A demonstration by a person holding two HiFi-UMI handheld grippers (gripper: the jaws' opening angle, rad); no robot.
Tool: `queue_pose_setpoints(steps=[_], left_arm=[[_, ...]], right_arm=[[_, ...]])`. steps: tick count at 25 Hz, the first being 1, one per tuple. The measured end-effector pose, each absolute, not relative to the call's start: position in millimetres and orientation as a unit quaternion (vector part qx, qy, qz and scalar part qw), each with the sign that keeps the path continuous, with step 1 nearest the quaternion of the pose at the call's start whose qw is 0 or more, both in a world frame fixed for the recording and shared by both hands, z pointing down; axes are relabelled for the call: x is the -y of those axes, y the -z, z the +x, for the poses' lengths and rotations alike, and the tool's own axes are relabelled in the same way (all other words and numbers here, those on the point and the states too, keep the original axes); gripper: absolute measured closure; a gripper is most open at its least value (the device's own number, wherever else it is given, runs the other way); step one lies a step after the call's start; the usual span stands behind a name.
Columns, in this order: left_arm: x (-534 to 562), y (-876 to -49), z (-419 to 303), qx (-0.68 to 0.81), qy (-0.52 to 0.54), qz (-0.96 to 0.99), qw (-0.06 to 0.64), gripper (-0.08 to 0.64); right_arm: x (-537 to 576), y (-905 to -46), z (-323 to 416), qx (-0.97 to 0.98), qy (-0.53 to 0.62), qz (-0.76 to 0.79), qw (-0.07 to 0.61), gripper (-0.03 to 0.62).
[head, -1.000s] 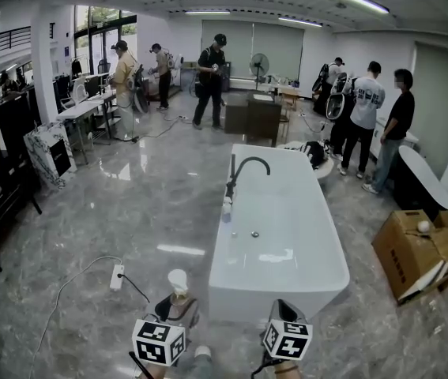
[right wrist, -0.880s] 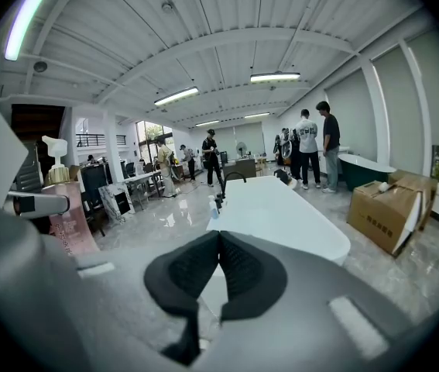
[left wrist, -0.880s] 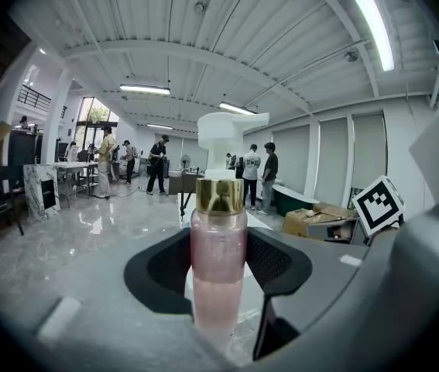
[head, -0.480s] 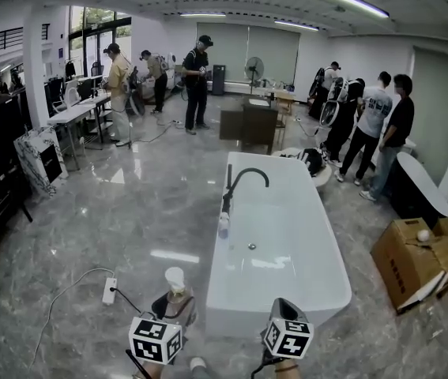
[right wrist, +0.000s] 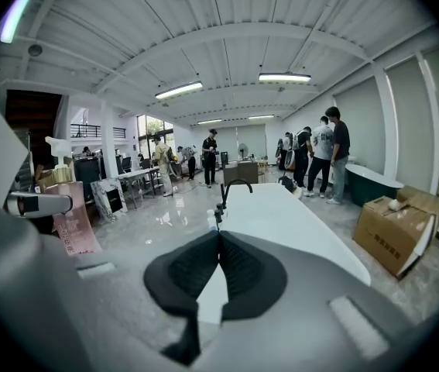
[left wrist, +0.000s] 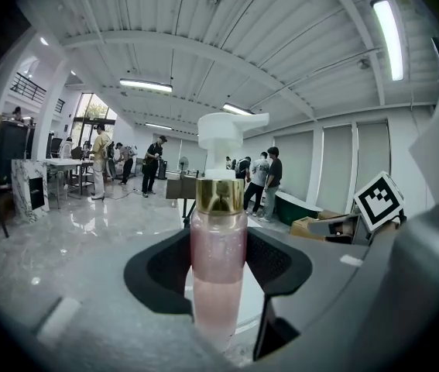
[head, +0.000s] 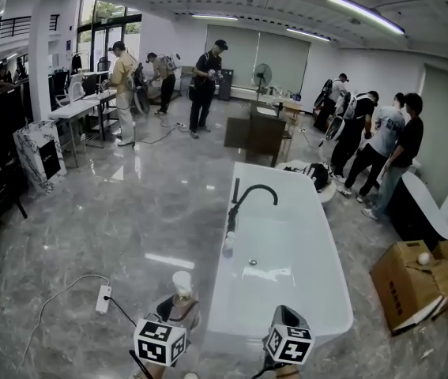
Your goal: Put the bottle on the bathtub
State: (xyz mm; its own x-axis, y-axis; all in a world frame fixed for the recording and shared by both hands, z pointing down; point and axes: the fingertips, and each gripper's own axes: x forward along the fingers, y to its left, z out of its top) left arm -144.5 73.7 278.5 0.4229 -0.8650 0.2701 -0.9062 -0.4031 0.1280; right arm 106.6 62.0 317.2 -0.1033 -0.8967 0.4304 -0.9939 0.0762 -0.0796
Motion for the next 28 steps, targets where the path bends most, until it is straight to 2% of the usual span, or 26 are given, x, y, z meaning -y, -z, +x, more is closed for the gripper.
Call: queue_pose_setpoints(steps=[11, 28], left_arm=[[9.8, -276.6, -174.5, 0.525, -0.072, 0.84, 0.118, 0.342], [65.5, -300.2, -156.8, 0.507, -0.077, 0.849, 0.129, 0.342]], right_arm=[[25.8, -304.0, 73.8, 0.715, -0.162, 0.666, 0.137, 0.589], [76.6, -323.5, 98.1, 0.697, -0.163, 0.684, 0.144, 0.589]])
